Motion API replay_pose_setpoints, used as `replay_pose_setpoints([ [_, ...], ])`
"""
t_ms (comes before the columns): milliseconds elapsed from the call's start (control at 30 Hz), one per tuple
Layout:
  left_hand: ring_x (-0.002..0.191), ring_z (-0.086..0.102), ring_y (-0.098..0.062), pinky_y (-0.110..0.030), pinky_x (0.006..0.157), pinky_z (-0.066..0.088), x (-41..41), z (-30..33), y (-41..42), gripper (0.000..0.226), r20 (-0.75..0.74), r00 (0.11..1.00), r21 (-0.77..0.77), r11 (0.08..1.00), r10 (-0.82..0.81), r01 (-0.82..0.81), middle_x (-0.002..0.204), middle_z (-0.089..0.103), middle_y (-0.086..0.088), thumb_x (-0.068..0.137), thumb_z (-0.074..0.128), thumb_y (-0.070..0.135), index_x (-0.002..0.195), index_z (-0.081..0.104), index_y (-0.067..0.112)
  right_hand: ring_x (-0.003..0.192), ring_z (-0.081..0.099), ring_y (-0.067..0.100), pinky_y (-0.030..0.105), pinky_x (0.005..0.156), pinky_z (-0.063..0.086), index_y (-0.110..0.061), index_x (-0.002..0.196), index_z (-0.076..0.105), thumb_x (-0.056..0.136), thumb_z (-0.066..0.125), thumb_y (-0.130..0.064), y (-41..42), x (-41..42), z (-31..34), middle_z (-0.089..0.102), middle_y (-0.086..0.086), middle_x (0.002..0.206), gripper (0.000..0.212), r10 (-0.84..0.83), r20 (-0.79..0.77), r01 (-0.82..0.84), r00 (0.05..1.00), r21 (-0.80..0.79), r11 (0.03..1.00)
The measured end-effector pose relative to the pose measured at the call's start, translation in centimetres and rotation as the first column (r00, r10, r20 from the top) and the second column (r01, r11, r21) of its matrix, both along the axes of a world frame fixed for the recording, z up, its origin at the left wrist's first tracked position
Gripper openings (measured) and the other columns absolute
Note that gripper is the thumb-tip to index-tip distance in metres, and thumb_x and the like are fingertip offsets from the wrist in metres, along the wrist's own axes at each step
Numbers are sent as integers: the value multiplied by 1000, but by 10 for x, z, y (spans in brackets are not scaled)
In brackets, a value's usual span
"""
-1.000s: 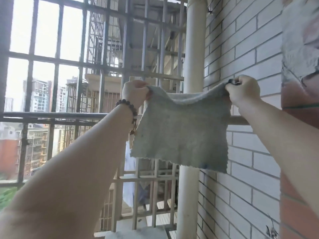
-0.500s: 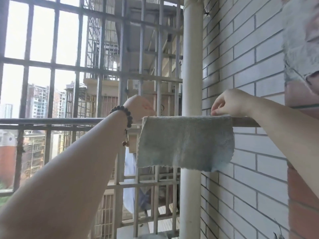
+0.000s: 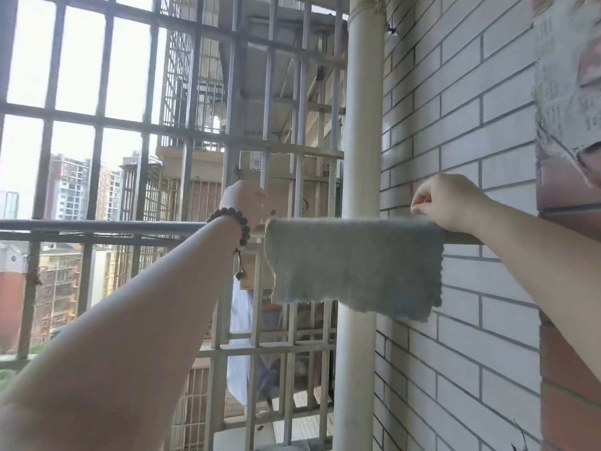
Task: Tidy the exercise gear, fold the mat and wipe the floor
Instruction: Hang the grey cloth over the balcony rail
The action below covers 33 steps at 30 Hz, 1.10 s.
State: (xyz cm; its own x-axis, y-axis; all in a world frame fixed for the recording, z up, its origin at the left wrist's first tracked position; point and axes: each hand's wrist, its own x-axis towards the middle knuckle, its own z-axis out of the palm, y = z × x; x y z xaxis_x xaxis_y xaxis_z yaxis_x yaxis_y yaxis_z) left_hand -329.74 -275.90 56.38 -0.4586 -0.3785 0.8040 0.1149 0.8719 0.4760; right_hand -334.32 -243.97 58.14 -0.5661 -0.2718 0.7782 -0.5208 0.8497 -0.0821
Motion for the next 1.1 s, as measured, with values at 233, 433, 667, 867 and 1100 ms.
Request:
replay_pose_setpoints([
  [233, 100, 63, -15, -16, 85, 47, -2, -6, 4, 22, 275, 950, -252, 943, -144, 216, 111, 68, -1, 93, 61, 12, 112, 72, 14, 89, 58, 17, 26, 76, 42, -22, 89, 72, 87, 67, -23, 1, 19, 1, 62, -7, 80, 5, -5, 186, -26, 982, 163, 986],
  [433, 103, 63, -24, -30, 90, 51, -5, -6, 4, 34, 310, 948, -348, 936, 70, 45, 115, 67, -3, 94, 50, -1, 108, 73, 19, 79, 56, 15, 24, 71, 39, -16, 84, 73, 87, 66, -15, 1, 11, -6, 59, -8, 73, 8, 48, 86, -51, 995, 32, 998],
  [667, 101, 64, -18, -30, 92, 50, -3, -13, 3, 25, 144, 989, -222, 973, -31, 63, 113, 69, 0, 96, 53, 8, 111, 70, 18, 84, 56, 20, 28, 75, 42, -15, 93, 71, 94, 57, -16, -3, 5, -15, 65, 3, 90, 15, 30, 113, -24, 993, -57, 998],
  [867, 100, 60, -21, -32, 90, 48, -1, -16, 24, 26, 310, 950, -370, 915, -41, 160, 102, 64, 2, 100, 48, 26, 113, 70, 19, 84, 55, 16, 25, 72, 36, -16, 90, 73, 91, 61, -21, -3, 13, -15, 61, -6, 79, 14, 87, 182, -89, 979, -1, 996],
  [1100, 76, 64, -19, -31, 75, 51, 13, -73, 20, 23, -347, 937, 213, 976, 42, 35, 82, 69, -2, 95, 55, 28, 87, 67, 11, 75, 58, 23, 27, 64, 38, -10, 91, 64, 91, 59, -28, 5, 22, -71, 64, 4, 84, 18, 103, -240, -233, 965, -616, 752],
])
